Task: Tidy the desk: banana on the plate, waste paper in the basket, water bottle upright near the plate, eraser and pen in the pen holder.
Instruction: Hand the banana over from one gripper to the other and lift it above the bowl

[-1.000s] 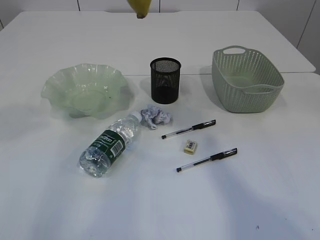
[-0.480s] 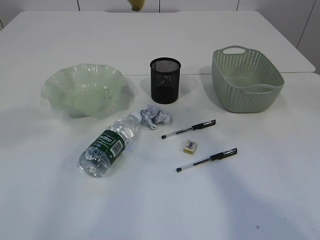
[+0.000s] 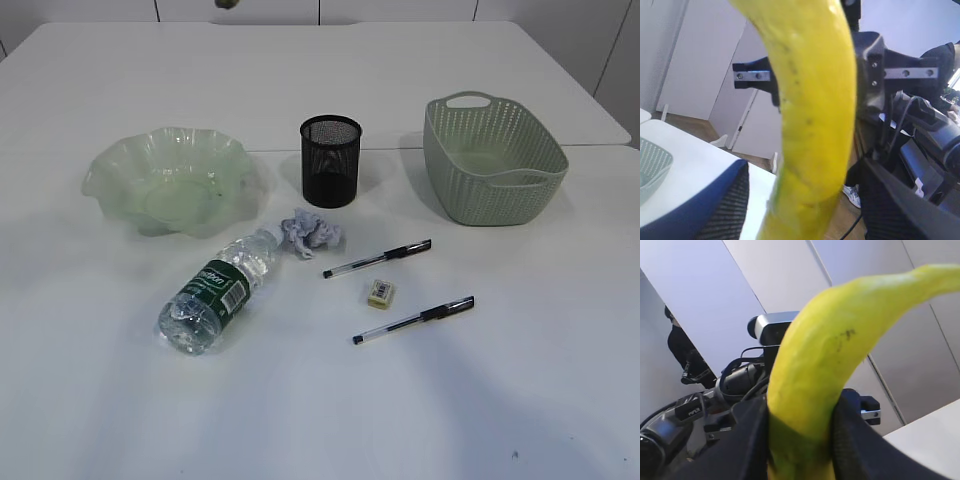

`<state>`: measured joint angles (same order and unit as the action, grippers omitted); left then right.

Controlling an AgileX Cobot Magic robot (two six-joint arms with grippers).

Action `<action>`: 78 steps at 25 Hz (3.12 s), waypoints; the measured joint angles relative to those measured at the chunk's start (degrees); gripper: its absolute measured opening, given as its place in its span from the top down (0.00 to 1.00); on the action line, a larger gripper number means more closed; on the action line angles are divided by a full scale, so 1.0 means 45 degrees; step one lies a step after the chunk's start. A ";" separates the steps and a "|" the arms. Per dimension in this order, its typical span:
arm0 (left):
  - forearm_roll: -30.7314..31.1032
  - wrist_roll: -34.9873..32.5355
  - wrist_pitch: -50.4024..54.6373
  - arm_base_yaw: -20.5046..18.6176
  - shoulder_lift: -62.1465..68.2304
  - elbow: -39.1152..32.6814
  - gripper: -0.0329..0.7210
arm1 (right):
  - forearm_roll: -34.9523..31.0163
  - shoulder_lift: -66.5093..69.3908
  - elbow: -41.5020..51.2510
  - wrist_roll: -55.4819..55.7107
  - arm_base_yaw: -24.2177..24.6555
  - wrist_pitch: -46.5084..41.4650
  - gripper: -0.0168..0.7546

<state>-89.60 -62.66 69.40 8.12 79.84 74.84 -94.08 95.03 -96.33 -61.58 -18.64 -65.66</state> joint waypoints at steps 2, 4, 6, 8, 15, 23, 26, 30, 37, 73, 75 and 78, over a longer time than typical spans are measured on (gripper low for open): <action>-0.0007 0.0000 0.0000 0.0000 0.0000 0.0000 0.31 | -0.0069 0.0000 0.0000 0.0000 -0.0051 -0.0076 0.65; -0.0028 -0.0021 0.0000 0.0000 0.0000 0.0000 0.31 | -0.0203 0.0000 0.0000 0.0000 -0.0072 -0.0153 0.65; -0.0028 -0.0021 0.0000 0.0031 0.0000 0.0000 0.31 | -0.0407 0.0000 0.0000 0.0000 -0.0072 -0.0269 0.65; -0.0110 -0.0021 0.0000 0.0128 0.0000 0.0000 0.31 | -0.0555 0.0000 0.0000 0.0000 -0.0072 -0.0321 0.65; -0.0269 -0.0027 0.0000 0.0642 -0.0018 0.0000 0.31 | -0.0660 0.0000 0.0000 0.0000 -0.0072 -0.0483 0.65; -0.0832 -0.0104 0.0000 0.0757 0.0028 0.0000 0.31 | -0.0660 0.0000 0.0000 0.0000 -0.0072 -0.0630 0.65; -0.0887 -0.0104 0.0000 0.0757 0.0055 0.0000 0.31 | -0.0660 0.0000 0.0000 0.0000 -0.0072 -0.0630 0.65; -0.0942 -0.0104 0.0000 0.0766 0.0163 0.0000 0.31 | -0.0717 0.0000 0.0000 0.0023 -0.0072 -0.0681 0.65; -0.1062 -0.0226 0.0000 0.0766 0.0336 0.0000 0.32 | -0.0834 0.0000 0.0000 0.0046 -0.0072 -0.0749 0.65; -0.1445 -0.0498 0.0095 0.0786 0.0336 0.0031 0.59 | -0.0806 0.0022 0.0000 0.0287 -0.0072 -0.0558 0.50; -0.1446 -0.0486 0.0087 0.0786 0.0336 0.0031 0.59 | -0.0806 0.0022 0.0000 0.0287 -0.0072 -0.0558 0.49; -0.1446 -0.0486 0.0066 0.0786 0.0336 0.0031 0.59 | -0.0806 0.0022 0.0000 0.0287 -0.0072 -0.0558 0.47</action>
<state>-96.11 -64.85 69.70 11.66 81.35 74.98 -97.71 95.13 -96.33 -60.29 -18.97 -68.17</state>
